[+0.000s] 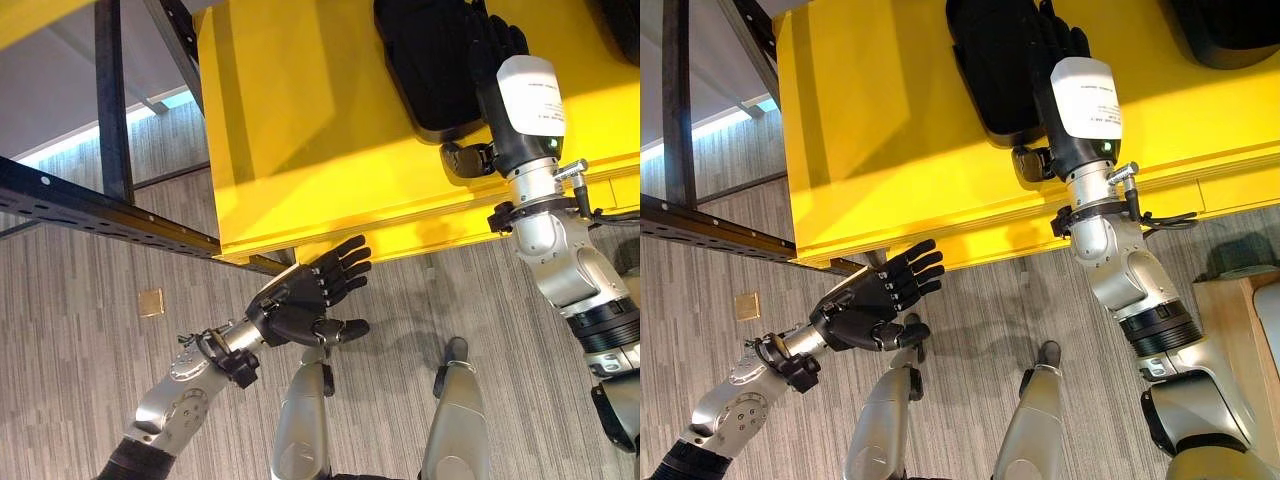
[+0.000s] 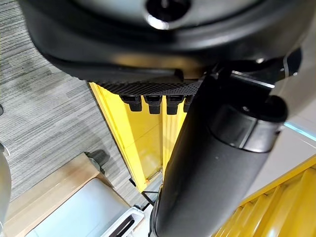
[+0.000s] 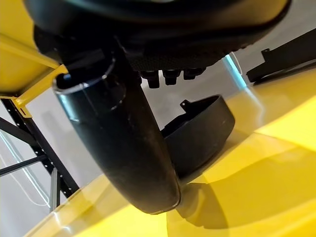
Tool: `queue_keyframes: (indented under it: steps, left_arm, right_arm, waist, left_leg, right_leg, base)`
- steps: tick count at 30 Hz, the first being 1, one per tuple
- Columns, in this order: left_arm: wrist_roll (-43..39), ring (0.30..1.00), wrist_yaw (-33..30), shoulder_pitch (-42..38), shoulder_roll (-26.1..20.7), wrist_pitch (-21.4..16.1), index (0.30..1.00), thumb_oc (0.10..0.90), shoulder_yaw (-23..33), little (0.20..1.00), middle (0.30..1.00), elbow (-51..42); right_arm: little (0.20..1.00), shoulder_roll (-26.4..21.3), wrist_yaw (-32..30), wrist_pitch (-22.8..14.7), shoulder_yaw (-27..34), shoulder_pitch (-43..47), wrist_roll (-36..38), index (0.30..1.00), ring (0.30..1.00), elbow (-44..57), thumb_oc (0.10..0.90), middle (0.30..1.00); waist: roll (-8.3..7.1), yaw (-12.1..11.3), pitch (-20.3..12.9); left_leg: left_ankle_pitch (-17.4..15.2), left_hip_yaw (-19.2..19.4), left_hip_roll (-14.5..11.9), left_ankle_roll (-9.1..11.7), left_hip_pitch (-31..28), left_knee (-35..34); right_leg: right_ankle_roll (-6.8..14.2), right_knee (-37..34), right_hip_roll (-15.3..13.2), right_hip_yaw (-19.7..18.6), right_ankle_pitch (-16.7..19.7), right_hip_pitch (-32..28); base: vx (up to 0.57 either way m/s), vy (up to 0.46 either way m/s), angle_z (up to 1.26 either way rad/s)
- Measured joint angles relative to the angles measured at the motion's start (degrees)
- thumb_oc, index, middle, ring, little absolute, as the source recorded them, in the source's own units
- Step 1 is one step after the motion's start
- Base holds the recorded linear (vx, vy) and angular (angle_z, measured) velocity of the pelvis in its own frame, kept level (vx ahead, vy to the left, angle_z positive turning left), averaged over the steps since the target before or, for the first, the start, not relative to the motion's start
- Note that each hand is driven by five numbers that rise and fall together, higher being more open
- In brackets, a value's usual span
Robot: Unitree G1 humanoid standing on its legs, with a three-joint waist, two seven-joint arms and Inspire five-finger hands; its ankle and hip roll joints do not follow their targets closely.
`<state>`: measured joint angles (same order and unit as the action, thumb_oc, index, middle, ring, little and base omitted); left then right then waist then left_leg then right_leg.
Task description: Move parts from the plastic box to the shelf.
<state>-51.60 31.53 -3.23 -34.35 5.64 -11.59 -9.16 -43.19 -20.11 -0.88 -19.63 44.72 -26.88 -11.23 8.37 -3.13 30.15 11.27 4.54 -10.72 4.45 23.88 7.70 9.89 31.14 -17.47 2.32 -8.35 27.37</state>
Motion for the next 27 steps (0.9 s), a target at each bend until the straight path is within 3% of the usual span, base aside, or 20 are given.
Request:
queue_keyframes:
  steps: [12,27]
  left_arm:
    - [-0.02,1.0,0.03,0.21,0.0,0.01,1.0,0.9,-0.06,1.0,1.0,0.0]
    - [-2.09,1.0,0.32,0.26,-0.01,0.04,1.0,0.9,-0.43,1.0,1.0,-0.03]
  right_arm:
    - [1.0,0.53,-0.37,0.01,-0.47,0.01,-0.03,1.0,1.0,-0.04,0.9,1.0]
    - [1.0,0.55,-2.69,1.34,-0.5,0.31,-0.23,1.0,1.0,-0.19,0.9,1.0]
  waist:
    - [0.0,-1.57,0.0]
    - [0.0,-1.85,0.0]
  left_leg:
    - [0.04,-0.19,0.85,0.06,-0.78,0.03]
    - [0.03,-0.96,0.84,0.07,-1.08,0.04]
  right_leg:
    - [0.29,-0.35,-0.79,0.15,-0.05,-1.41]
    - [0.39,-1.09,-0.84,1.23,0.05,-2.74]
  base:
    - [0.0,0.004,0.03]
    - [0.0,-0.01,0.01]
